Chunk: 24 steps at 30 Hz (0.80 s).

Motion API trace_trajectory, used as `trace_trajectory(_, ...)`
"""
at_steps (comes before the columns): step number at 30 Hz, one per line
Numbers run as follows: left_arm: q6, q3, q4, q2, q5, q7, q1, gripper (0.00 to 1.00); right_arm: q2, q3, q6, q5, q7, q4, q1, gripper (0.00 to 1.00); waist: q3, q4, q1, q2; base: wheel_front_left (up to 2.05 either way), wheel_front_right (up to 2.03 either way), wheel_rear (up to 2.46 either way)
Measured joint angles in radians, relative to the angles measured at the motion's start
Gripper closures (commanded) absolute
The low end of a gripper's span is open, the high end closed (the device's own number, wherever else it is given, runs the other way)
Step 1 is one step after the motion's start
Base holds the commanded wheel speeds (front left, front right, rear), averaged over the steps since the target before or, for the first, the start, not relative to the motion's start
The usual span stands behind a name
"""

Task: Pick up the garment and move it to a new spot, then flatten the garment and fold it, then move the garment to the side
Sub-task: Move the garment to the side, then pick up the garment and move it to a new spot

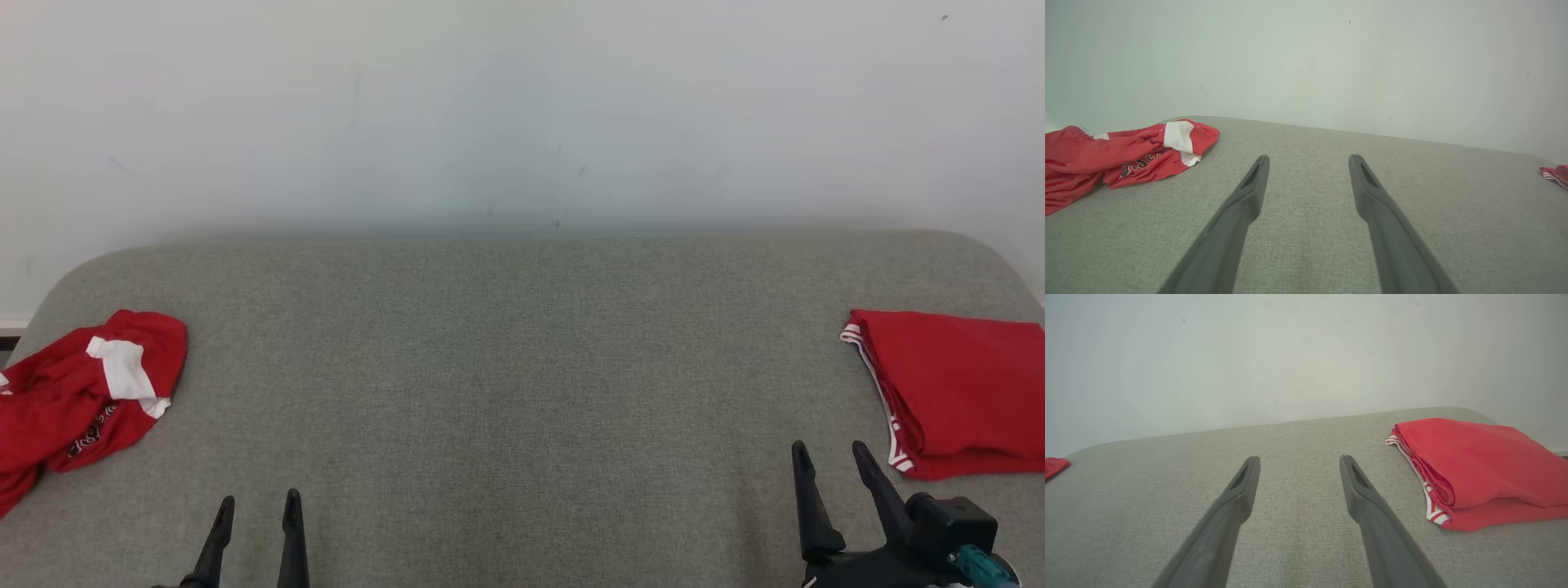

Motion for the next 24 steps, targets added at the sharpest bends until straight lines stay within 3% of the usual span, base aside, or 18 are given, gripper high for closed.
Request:
trace_trajectory(16, -0.009, 0.003, -0.002, -0.004, 0.000, 0.000, -0.003, 0.00, 0.016, -0.006, 0.000, 0.000, -0.019, 0.002, -0.006, 0.00, 0.006, -0.011, 0.0001, 0.0000, 0.00, 0.00, 0.00)
trace_trajectory(24, -0.009, 0.007, -0.007, -0.005, 0.011, 0.000, -0.023, 0.00, 0.020, 0.014, 0.000, 0.002, -0.028, 0.005, 0.009, 0.00, 0.008, 0.041, 0.0001, 0.0000, 0.00, 0.00, 0.00)
